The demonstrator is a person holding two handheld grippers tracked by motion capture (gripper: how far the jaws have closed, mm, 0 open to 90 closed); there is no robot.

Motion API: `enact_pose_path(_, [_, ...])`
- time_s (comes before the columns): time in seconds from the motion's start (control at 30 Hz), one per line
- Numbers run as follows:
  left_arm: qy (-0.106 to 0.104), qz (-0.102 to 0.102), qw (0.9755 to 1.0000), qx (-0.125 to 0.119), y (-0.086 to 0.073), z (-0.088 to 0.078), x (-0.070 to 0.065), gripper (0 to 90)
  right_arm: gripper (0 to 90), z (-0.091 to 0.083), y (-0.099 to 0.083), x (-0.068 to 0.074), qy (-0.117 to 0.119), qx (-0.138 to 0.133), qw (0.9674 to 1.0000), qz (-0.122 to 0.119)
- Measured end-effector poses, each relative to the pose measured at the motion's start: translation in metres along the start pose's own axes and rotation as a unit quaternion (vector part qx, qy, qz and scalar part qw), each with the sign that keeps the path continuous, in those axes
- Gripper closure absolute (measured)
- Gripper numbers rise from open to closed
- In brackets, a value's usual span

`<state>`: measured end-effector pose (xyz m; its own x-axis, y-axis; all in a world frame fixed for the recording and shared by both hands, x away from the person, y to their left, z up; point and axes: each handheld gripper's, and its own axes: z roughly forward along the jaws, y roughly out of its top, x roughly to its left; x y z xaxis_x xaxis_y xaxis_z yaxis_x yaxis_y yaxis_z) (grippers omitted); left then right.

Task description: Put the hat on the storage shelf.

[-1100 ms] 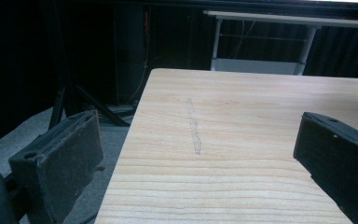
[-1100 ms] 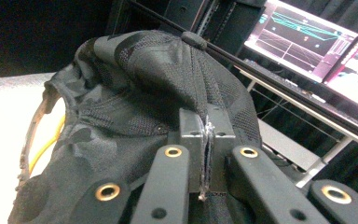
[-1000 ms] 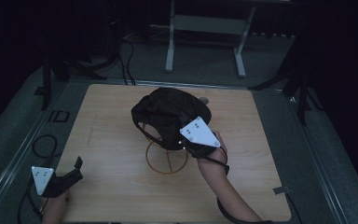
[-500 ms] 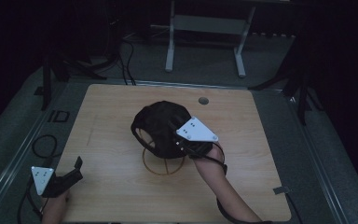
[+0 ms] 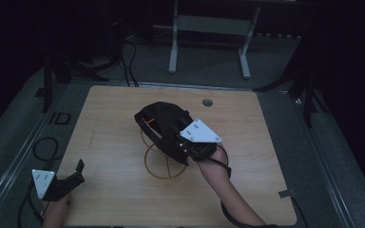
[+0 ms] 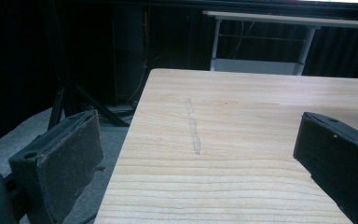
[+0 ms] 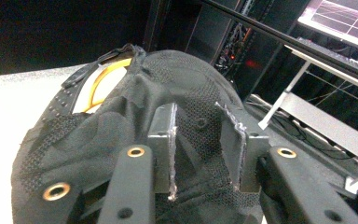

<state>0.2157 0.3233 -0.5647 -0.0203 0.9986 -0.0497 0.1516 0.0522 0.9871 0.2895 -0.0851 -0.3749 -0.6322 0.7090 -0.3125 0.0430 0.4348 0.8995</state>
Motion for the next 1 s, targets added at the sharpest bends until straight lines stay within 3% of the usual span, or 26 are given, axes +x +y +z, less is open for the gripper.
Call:
enact_pose_path(0.37, [0.0,0.0,1.0,0.0,0.0,0.0,0.0,1.8,59.7,-0.003,0.004,-0.003,-0.002,-0.008,1.0,0.004])
enact_pose_path(0.7, [0.0,0.0,1.0,0.0,0.0,0.0,0.0,1.8,38.0,-0.012,0.009,-0.014,0.001,-0.017,0.9998,0.011])
enact_pose_path(0.87, [0.0,0.0,1.0,0.001,0.0,0.0,0.0,1.8,29.6,-0.014,0.008,-0.024,0.01,-0.005,0.9996,0.025])
enact_pose_path(1.0, [0.001,0.0,1.0,0.0,0.0,0.0,0.0,1.8,23.1,-0.017,0.004,-0.034,0.002,-0.015,0.9989,0.044])
